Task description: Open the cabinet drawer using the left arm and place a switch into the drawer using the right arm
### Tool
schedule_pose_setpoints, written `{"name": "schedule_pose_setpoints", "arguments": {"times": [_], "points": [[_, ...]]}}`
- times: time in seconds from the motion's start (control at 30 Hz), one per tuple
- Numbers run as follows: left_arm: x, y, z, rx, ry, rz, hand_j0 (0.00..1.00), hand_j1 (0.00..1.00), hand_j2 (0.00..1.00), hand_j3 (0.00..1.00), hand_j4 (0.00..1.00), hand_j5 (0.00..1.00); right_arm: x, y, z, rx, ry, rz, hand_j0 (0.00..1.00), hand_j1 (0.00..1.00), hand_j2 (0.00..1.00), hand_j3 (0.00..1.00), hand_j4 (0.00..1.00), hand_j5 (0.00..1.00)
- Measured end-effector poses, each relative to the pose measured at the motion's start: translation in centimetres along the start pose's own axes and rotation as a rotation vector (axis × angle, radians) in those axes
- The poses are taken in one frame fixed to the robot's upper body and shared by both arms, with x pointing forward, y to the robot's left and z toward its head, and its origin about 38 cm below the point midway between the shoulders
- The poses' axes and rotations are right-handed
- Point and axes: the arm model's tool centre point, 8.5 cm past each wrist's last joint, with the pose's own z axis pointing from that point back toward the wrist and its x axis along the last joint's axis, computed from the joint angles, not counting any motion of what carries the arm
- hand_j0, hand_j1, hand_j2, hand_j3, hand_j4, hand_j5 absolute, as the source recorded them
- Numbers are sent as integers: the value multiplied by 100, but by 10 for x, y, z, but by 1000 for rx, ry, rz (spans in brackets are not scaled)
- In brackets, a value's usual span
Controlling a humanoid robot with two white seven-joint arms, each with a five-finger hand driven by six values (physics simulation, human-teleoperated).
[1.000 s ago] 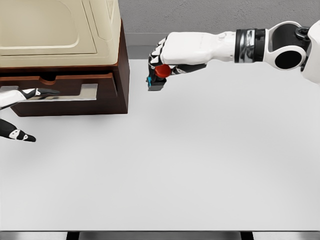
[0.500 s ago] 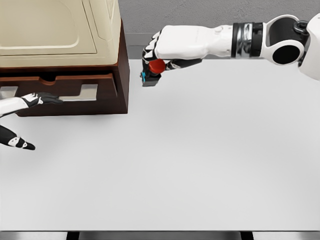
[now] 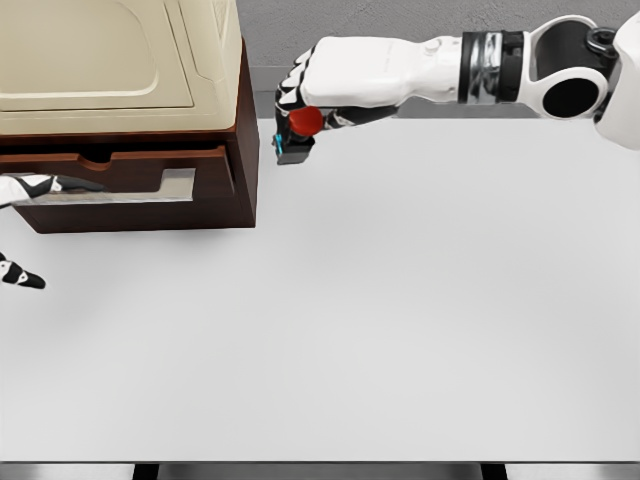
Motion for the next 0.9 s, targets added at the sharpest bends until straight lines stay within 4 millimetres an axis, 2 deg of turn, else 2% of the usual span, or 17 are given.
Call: {"name": "schedule_pose_setpoints", "arguments": {"times": [0.13,0.27,0.9], "points": [[-15,-4,-4,25,26,38,100,100,100,100,100,100,2,-5,-5,-7,-12,1,49,49,49,49,49,49],[-21,-10,-13,34,27,69,100,100,100,100,100,100,3,-7,-7,-10,-16,3,49,49,49,49,49,49],[-33,-16,-22,58,59,146,100,100,100,100,100,100,5,-17,-12,-21,-27,18,49,49,49,49,49,49]]}}
